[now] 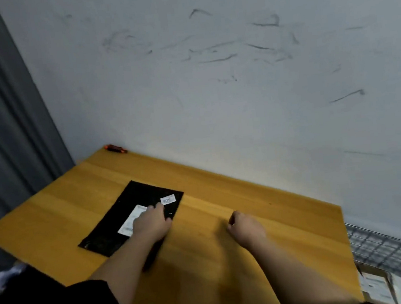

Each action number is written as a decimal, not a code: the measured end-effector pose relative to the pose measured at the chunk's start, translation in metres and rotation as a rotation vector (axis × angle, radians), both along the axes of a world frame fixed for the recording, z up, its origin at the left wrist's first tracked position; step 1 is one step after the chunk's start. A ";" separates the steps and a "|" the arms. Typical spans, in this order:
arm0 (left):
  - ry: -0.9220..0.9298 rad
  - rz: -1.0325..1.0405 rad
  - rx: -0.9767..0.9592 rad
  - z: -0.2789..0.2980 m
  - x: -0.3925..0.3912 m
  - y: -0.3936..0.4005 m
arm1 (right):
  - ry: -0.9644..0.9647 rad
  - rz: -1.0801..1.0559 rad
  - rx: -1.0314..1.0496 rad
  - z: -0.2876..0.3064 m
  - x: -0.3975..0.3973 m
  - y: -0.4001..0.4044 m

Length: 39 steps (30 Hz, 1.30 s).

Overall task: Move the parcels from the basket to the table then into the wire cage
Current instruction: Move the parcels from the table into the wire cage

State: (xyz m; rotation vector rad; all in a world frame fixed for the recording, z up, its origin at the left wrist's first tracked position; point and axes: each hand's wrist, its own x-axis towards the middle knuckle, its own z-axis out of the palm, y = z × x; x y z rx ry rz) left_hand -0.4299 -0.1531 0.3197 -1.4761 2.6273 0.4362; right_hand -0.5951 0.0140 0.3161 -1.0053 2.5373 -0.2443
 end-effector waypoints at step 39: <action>0.266 0.280 0.064 -0.067 0.055 -0.149 | -0.246 -0.336 -0.362 -0.058 0.054 -0.177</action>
